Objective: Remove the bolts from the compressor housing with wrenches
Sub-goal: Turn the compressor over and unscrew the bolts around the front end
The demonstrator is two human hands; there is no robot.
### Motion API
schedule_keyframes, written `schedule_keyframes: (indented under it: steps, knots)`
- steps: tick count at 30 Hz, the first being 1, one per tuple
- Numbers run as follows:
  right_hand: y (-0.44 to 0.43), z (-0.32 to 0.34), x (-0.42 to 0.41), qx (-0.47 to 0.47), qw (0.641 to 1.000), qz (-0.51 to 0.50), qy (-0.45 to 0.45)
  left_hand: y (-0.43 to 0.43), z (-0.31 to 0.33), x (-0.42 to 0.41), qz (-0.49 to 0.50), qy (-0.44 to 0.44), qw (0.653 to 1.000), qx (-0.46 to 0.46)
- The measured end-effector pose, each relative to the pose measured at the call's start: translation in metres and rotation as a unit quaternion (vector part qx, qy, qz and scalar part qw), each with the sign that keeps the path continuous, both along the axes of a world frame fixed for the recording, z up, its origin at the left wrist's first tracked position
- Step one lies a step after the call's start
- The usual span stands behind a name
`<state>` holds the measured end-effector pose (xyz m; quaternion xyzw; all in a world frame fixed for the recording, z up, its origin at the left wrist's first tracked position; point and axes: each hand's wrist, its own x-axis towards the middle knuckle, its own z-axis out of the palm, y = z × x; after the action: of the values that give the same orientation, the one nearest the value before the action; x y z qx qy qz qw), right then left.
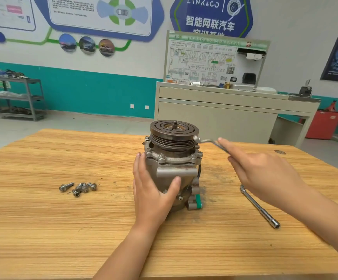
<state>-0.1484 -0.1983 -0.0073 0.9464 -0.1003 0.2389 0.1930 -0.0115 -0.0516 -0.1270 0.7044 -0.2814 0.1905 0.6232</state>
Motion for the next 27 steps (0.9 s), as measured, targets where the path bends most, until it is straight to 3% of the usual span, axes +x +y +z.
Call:
schedule_keyframes:
  steps: [7,15,27]
  knots:
    - [0.011,-0.001,-0.004,-0.054,0.994,-0.073,0.054,-0.001,0.002,-0.004,0.047,0.002,0.998,0.048]
    - [0.047,0.012,-0.002,-0.058,0.982,-0.119,0.135,0.002,0.004,-0.008,0.025,0.027,0.998,0.056]
    - [0.072,0.022,0.003,-0.088,0.969,-0.114,0.201,0.005,0.004,-0.013,0.011,0.040,0.998,0.055]
